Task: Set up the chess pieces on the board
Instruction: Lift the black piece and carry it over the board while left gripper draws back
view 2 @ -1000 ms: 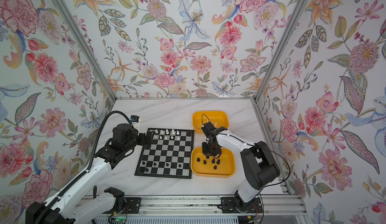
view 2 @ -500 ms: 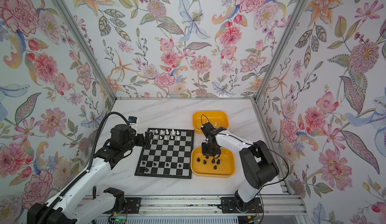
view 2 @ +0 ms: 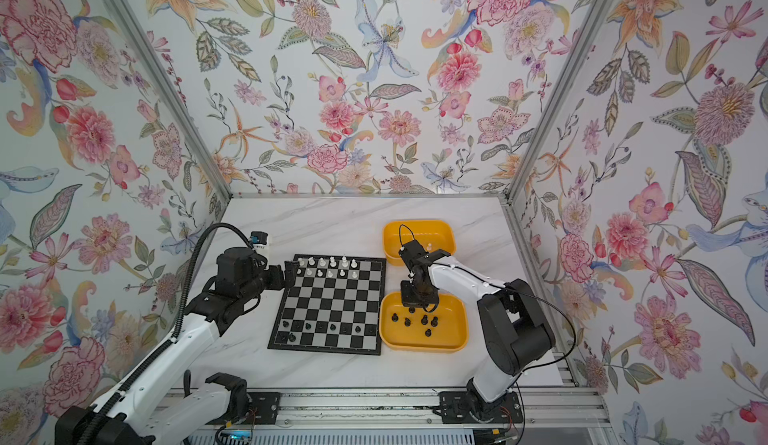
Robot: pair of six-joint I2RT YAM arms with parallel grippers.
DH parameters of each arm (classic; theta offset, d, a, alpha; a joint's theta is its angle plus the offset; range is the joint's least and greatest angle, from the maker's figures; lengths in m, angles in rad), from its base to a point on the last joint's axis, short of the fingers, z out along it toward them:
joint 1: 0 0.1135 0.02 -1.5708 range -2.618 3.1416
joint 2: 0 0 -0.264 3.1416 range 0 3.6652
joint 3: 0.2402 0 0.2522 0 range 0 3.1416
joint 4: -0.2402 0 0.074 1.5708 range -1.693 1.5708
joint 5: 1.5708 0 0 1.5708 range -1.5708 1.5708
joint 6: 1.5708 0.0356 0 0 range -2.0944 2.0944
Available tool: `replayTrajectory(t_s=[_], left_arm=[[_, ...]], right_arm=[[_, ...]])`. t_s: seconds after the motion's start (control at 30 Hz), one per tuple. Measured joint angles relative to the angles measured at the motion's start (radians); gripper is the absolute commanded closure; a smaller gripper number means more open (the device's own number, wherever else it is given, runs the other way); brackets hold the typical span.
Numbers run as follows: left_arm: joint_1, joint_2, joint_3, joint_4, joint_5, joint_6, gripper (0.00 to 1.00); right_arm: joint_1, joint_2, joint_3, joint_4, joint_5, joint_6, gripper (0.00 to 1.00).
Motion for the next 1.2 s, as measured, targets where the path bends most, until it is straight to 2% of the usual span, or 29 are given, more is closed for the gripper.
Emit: replayTrajectory(t_s=[0.23, 0.5, 0.67, 0.9, 1.2], left_arm=[[0.078, -0.001, 0.000, -0.086, -0.029, -0.042, 0.01], [0.152, -0.114, -0.041, -0.142, -0.028, -0.078, 0.01], [0.253, -0.034, -0.042, -0.148, 0.006, -0.098, 0.01], [0.452, 0.001, -0.086, -0.104, 0.126, -0.158, 0.01], [0.523, 0.002, -0.090, -0.087, 0.203, -0.156, 0.01]], right_arm=[[0.050, -0.036, 0.134, -0.089, 0.034, -0.008, 0.89], [0.211, -0.058, 0.242, -0.138, 0.055, 0.006, 0.89], [0.301, -0.046, 0.264, -0.160, 0.082, 0.038, 0.89], [0.427, 0.054, 0.399, -0.160, 0.103, 0.079, 0.89], [0.551, 0.209, 0.569, -0.167, 0.110, 0.103, 0.90]])
